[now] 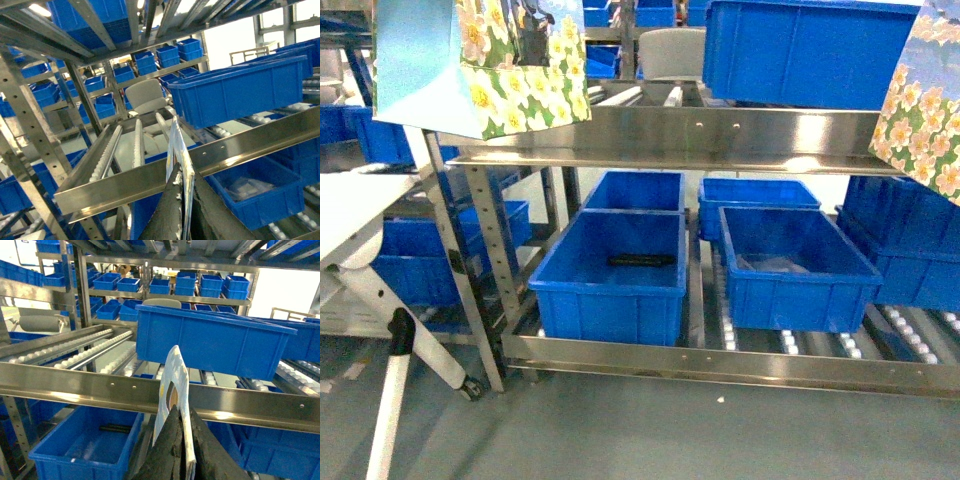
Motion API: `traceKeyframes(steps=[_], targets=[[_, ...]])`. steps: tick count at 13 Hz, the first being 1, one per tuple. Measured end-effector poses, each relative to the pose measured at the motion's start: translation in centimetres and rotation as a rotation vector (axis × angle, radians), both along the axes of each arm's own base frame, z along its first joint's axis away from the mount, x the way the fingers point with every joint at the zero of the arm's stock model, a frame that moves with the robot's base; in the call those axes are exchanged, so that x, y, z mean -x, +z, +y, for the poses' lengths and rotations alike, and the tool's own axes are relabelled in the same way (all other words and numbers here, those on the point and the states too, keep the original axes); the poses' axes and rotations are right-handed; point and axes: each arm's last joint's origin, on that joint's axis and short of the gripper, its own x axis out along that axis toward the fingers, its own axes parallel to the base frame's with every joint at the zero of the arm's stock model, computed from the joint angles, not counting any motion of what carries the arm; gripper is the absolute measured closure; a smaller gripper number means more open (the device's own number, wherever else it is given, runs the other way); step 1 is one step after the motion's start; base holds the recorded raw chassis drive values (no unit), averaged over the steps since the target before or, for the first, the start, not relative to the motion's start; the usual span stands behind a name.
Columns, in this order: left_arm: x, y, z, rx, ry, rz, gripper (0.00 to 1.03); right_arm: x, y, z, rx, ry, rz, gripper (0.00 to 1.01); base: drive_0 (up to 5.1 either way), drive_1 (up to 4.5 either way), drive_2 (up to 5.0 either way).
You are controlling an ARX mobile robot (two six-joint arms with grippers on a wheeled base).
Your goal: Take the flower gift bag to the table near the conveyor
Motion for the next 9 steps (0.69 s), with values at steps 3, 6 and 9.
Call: traceKeyframes(steps=[3, 6, 9], targets=[[0.0, 0.0, 0.0, 0.0, 0.0, 0.0, 1.01, 0.0, 0.0, 0.0, 0.0, 0.0, 0.0, 0.99, -4.9, 1.19, 3.4], [0.0, -0.01, 0.0, 0.0, 0.0, 0.0, 1.01, 0.0, 0.04, 0.0, -0.001, 0.0, -0.004, 0.99, -4.9, 1.65, 3.1], [-0.01, 0.0, 0.02, 0.0, 0.003, 0.0, 1.01, 0.0, 0.01, 0.0, 0.0, 0.0, -0.001, 0.99, -5.0, 2.46, 2.5]])
